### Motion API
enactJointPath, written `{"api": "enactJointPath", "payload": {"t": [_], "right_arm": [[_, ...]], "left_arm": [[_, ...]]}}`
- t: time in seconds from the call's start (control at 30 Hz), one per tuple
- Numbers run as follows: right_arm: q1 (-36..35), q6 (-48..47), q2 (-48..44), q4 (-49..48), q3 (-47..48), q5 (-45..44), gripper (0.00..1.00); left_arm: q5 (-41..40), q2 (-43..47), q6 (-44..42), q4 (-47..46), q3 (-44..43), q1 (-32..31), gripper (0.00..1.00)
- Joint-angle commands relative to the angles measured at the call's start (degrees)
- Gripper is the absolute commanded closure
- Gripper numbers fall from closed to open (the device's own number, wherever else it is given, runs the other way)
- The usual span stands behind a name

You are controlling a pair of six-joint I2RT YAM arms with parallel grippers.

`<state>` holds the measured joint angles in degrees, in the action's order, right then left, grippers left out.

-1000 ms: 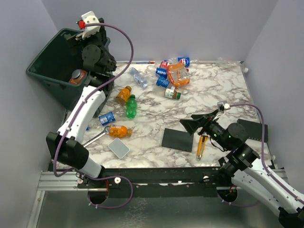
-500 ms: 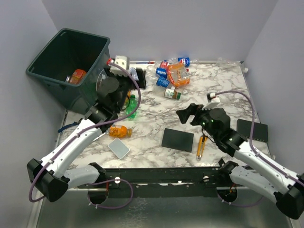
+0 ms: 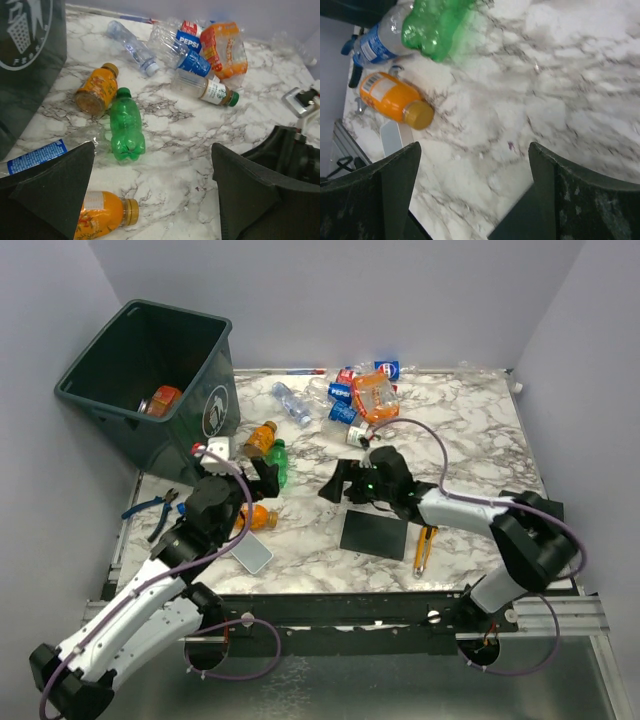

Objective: Put the plastic bottles in the bin
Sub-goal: Place the plastic bottle in the trash bin, then pick up the plastic bottle at the center of the board.

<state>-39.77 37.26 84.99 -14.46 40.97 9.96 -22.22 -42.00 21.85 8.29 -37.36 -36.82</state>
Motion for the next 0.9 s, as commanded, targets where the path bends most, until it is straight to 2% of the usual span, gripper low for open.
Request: {"api": "enactJointPath", "payload": {"t": [0.0,0.17,0.33,0.67,0.87], "right_arm": [[-0.5,5.0,11.9,-4.9,12.0,4.3,0.07],[-0.5,10.2,26.1,-3.3,28.3,6.2,0.05],[-0.5,13.7,35.3,1.2,37.6,3.7,0.05],[-1.8,15.4,43.3,3.7,45.7,6.0,0.1],[-2.9,15.6,46.3,4.6,47.8,7.5,0.17]], "left_arm": [[-9.7,8.4,0.3,-1.8,5.4,0.3,0.01],[-14.0,13.4,1.1,-2.9,7.9,0.4,0.01],[-15.2,14.9,1.1,-2.7,8.3,0.3,0.01],[-15.0,14.6,1.2,-2.8,8.3,0.3,0.01],[-14.7,14.3,1.1,-2.8,8.4,0.3,0.01]]}}
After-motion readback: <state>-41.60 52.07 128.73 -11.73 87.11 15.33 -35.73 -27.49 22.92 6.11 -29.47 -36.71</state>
